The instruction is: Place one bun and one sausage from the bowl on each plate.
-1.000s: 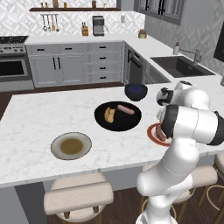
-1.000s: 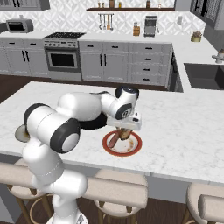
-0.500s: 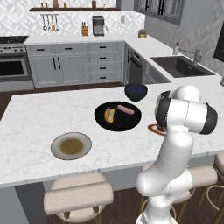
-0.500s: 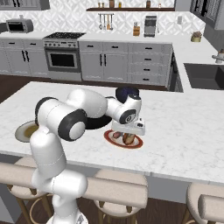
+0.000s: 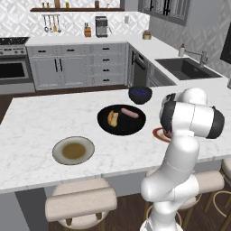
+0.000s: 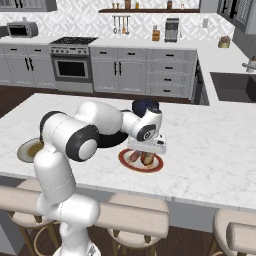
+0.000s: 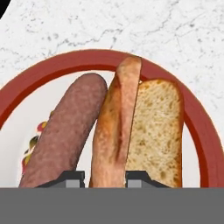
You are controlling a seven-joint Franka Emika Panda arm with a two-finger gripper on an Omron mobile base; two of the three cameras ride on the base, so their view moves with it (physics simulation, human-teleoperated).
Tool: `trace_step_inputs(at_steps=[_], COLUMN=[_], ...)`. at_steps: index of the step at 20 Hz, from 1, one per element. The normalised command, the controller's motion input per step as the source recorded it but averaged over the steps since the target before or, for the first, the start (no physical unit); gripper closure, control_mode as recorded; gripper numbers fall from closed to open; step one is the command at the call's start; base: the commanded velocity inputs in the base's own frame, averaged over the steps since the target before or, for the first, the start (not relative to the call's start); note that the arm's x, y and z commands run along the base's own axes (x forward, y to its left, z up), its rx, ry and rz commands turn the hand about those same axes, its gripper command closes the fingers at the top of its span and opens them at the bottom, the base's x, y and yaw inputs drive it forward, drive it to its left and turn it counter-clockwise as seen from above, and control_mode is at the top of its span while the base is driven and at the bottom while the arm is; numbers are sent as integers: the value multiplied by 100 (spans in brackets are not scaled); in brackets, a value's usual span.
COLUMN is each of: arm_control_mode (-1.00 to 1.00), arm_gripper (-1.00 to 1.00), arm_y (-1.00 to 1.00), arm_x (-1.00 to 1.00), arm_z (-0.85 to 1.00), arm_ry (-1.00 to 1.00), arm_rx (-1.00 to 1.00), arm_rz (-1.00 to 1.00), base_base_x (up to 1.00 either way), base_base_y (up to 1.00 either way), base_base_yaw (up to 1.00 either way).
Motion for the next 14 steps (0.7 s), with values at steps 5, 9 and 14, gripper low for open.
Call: trace_step_inputs(at_steps=[5,9,14], arm_control_mode=[-100,-100,-100], arm_gripper=[-100,-100,-100], arm_y=[0,0,0], arm_x=[0,0,-1], arm_z=[0,0,2], arm_ry=[0,0,0], arm_rx=[0,0,0], arm_rz=[0,0,0], base_base_x=[0,0,0], base_base_y=[0,0,0], base_base_yaw=[0,0,0])
